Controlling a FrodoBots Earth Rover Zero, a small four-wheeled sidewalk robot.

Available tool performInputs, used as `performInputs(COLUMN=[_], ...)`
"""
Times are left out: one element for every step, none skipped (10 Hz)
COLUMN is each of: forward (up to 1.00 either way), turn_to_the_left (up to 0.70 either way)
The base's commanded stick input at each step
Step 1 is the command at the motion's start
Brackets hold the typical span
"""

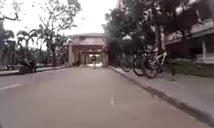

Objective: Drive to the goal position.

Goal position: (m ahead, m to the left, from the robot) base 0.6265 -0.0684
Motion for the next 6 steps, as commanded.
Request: performInputs(forward=[1.0, 1.0, 1.0, 1.0, 1.0, 1.0], turn_to_the_left=[0.0, 0.0, 0.0, 0.0, 0.0, 0.0])
